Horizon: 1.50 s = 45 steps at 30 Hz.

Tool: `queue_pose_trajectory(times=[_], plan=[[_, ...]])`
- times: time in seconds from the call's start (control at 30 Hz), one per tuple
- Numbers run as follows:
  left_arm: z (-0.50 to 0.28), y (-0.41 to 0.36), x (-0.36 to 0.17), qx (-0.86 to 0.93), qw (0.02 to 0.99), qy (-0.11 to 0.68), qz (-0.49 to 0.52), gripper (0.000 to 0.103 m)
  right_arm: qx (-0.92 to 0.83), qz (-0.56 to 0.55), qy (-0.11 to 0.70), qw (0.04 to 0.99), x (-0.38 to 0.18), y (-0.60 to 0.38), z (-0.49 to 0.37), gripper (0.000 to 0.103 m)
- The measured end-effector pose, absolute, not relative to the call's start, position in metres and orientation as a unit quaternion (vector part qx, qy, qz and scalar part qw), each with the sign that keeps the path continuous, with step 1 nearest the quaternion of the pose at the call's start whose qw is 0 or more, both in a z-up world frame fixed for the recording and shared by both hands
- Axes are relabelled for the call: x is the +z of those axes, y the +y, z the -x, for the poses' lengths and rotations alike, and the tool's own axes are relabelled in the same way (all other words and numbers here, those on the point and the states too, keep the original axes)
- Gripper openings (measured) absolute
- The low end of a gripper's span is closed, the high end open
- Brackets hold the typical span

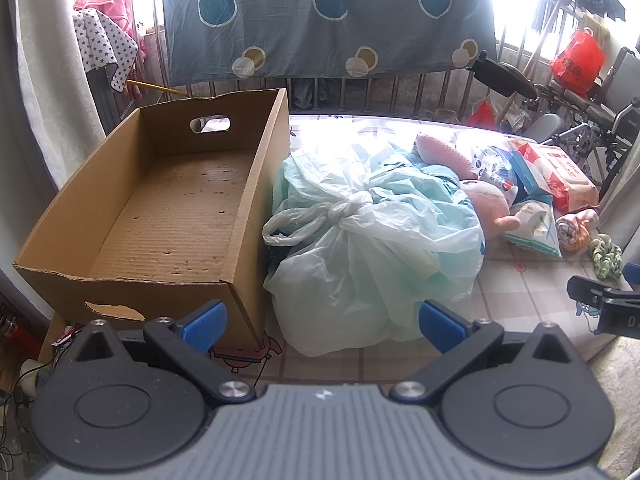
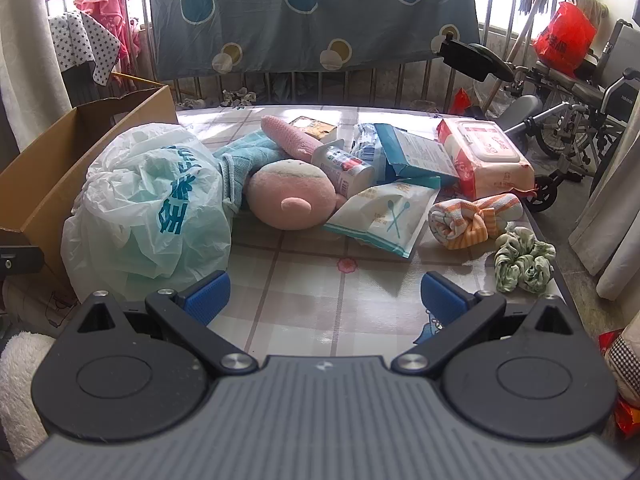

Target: Organize soft objects

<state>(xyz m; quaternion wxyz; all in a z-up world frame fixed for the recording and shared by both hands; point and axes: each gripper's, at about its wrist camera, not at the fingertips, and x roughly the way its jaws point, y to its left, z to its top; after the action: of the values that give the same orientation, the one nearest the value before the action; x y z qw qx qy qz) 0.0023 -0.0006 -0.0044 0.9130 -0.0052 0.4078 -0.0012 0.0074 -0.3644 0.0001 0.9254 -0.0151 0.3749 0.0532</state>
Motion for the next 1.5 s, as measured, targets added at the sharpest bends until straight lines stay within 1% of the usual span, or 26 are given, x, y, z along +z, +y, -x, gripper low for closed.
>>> queue_pose_trajectory(times=[0.97, 1.5], plan=[[-0.004, -0.004, -0.007, -0.001, 0.910, 0.416, 0.001, 0.103, 0.051, 0.007, 0.381, 0.923, -0.006, -0.370, -0.010, 0.102], [-0.003, -0.033, 0.003, -0.011, 0.910, 0.414, -0.025, 0.103, 0.039, -0.024, 0.387, 0.921, -0.017, -0.401, -0.015, 0.102]])
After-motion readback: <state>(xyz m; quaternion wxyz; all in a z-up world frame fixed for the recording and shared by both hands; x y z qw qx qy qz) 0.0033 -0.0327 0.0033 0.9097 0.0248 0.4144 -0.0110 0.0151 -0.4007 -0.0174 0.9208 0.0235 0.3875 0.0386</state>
